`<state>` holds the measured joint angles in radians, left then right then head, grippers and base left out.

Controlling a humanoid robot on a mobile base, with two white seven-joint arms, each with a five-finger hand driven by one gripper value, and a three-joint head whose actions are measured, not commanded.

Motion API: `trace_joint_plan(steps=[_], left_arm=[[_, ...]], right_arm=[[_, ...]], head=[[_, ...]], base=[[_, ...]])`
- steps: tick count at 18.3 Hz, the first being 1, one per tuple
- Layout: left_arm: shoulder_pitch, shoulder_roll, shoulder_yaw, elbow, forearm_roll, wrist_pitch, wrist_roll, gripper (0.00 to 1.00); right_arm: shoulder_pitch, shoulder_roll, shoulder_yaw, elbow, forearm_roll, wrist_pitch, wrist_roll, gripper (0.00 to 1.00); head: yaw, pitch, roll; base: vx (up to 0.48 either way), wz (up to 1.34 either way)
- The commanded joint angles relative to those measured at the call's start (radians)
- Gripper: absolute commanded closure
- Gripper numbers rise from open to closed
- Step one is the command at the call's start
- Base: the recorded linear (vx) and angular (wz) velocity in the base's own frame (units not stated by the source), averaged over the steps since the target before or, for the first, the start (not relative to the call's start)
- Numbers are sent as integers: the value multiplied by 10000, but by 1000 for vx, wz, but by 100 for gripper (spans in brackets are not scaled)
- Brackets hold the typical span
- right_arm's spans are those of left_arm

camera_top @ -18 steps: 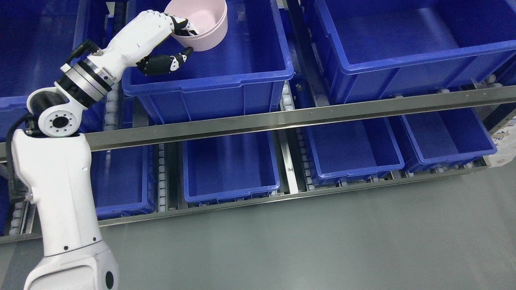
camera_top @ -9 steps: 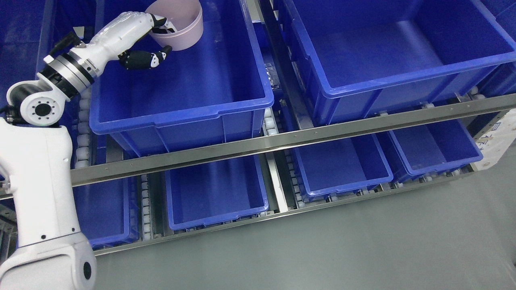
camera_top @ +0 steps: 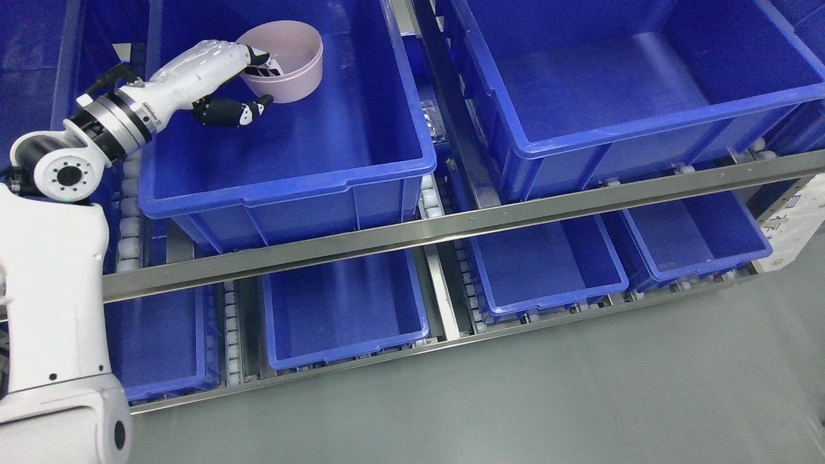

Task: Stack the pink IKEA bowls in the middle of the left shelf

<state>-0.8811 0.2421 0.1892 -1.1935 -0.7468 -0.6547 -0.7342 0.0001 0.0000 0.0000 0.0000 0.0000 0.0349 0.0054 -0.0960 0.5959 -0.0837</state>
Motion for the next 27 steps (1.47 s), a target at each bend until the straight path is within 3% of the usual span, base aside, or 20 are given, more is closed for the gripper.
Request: trace_joint_plan(steps=[1, 3, 5, 6, 8, 10, 12, 14, 16, 19, 23, 27], left_arm=[[-10, 402, -511, 323, 43, -79, -6, 86], [-40, 417, -511, 323, 28, -80, 24, 80], [-56, 494, -527, 308, -18, -125, 55, 41], [-10, 570, -527, 186, 12, -171, 55, 39], [-25, 480, -512, -151, 58, -172, 70, 25], [-314, -283, -450, -489, 74, -80, 192, 20], [-806, -2044, 99, -521, 74, 73, 1261, 19], [-1113, -2246, 149, -536, 120, 104, 2503, 19], [-1129, -2246, -1360, -460, 927, 394, 4158, 16], [-1114, -2246, -4458, -505, 3427, 1177, 6018, 10], [-1038, -2246, -7714, -505, 3815, 1255, 6114, 3], [-762, -2246, -9789, -536, 4829, 1393, 6099, 3]], right_arm=[[290, -174, -107, -337, 0, 4, 7, 0], [290, -174, -123, -337, 0, 4, 7, 0], [290, -174, -123, -337, 0, 4, 7, 0], [290, -174, -123, -337, 0, 4, 7, 0], [290, -174, -107, -337, 0, -11, 7, 0], [290, -174, -108, -337, 0, 4, 7, 0], [290, -174, -108, -337, 0, 4, 7, 0], [290, -174, -123, -337, 0, 4, 7, 0], [290, -174, -107, -337, 0, 4, 7, 0], [290, -174, -107, -337, 0, -11, 7, 0], [290, -174, -108, -337, 0, 4, 7, 0], [290, -174, -123, -337, 0, 4, 7, 0]], head=[[0, 0, 0], [0, 0, 0], [0, 0, 0], [0, 0, 0], [0, 0, 0], [0, 0, 0], [0, 0, 0], [0, 0, 0], [0, 0, 0], [0, 0, 0], [0, 0, 0], [0, 0, 0]], base=[[0, 0], [0, 0], [0, 0], [0, 0], [0, 0], [0, 0], [0, 0], [0, 0], [0, 0], [0, 0], [0, 0], [0, 0]])
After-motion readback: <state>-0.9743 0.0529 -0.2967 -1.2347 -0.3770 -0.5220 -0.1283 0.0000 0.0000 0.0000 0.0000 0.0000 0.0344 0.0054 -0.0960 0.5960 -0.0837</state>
